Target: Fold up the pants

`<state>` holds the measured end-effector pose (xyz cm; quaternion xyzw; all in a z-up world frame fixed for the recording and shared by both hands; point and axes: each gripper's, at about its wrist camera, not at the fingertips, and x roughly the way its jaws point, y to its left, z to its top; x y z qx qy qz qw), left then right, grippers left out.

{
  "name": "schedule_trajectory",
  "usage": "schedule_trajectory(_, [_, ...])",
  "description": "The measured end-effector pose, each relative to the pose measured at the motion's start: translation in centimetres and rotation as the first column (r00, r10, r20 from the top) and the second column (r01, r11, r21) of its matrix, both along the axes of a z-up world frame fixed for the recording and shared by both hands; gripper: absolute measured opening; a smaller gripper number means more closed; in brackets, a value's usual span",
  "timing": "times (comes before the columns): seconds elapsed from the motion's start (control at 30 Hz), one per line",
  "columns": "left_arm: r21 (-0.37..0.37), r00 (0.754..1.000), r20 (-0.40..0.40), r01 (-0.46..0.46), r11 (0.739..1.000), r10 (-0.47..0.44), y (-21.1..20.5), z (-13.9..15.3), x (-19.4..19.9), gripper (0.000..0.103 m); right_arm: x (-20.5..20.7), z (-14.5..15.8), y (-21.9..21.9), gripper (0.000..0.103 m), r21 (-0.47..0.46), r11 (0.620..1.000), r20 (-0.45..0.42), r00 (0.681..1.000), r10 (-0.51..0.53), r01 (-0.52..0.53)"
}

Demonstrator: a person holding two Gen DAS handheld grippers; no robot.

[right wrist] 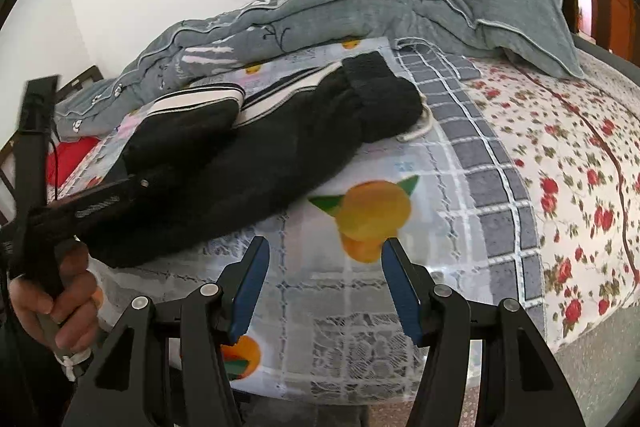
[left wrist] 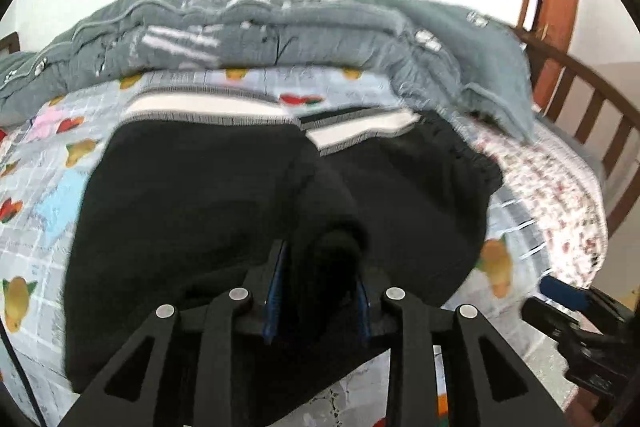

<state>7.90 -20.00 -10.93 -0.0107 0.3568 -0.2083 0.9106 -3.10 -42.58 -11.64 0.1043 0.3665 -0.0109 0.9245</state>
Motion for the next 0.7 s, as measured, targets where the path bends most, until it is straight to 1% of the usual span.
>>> schedule_trajectory(0.03, [-0.009, 1.0, 0.011, -0.001, 1.0, 0.001, 0.5, 0.3, -0.1, 0.042, 0.1, 0.2, 0.1, 0.058, 0.001, 1.0, 0.003, 1.0, 0.003, -0.003])
schedule_trajectory(0.07, [-0.032, 1.0, 0.029, -0.005, 0.999, 0.006, 1.4, 0.9, -0.3, 0.05, 0.4, 0.5, 0.3, 0.058, 0.006, 1.0, 0.008, 1.0, 0.008, -0.008])
schedule_trajectory(0.1, [-0.056, 0.999, 0.039, -0.003, 0.998, 0.005, 2.1, 1.4, -0.4, 0.053, 0.7, 0.9, 0.5, 0.058, 0.013, 1.0, 0.014, 1.0, 0.013, -0.013])
schedule_trajectory(0.13, [-0.095, 0.999, 0.053, 0.003, 0.995, 0.002, 3.4, 1.9, -0.6, 0.054, 1.0, 1.1, 0.7, 0.058, 0.021, 1.0, 0.019, 1.0, 0.018, -0.018])
schedule_trajectory(0.2, [-0.116, 0.997, 0.071, -0.014, 0.993, 0.022, 4.9, 2.5, -0.7, 0.058, 2.0, 1.7, 1.4, 0.058, 0.045, 0.998, 0.033, 0.999, 0.031, -0.033])
schedule_trajectory(0.3, [-0.079, 0.991, 0.084, -0.095, 0.992, 0.102, 7.5, 2.6, -0.2, 0.058, 3.4, 2.1, 2.6, 0.058, 0.088, 0.994, 0.046, 0.997, 0.054, -0.058])
schedule_trajectory(0.43, [-0.066, 0.984, 0.038, -0.17, 0.983, 0.173, 11.9, 1.3, 0.4, 0.058, 5.7, 1.4, 4.7, 0.059, 0.163, 0.981, 0.041, 0.995, 0.096, -0.102])
schedule_trajectory(0.6, [-0.061, 0.979, -0.001, -0.202, 0.978, 0.202, 16.4, -0.6, 0.1, 0.058, 9.1, -1.6, 6.9, 0.059, 0.277, 0.954, -0.01, 0.992, 0.127, -0.119])
schedule_trajectory(0.63, [-0.077, 0.981, -0.017, -0.194, 0.978, 0.193, 17.4, -1.2, -0.1, 0.058, 9.9, -2.4, 7.2, 0.059, 0.296, 0.948, -0.028, 0.991, 0.128, -0.114])
schedule_trajectory(0.7, [-0.099, 0.985, -0.034, -0.172, 0.98, 0.169, 18.2, -2.1, -0.5, 0.058, 11.4, -3.8, 7.7, 0.058, 0.307, 0.948, -0.067, 0.992, 0.109, -0.083])
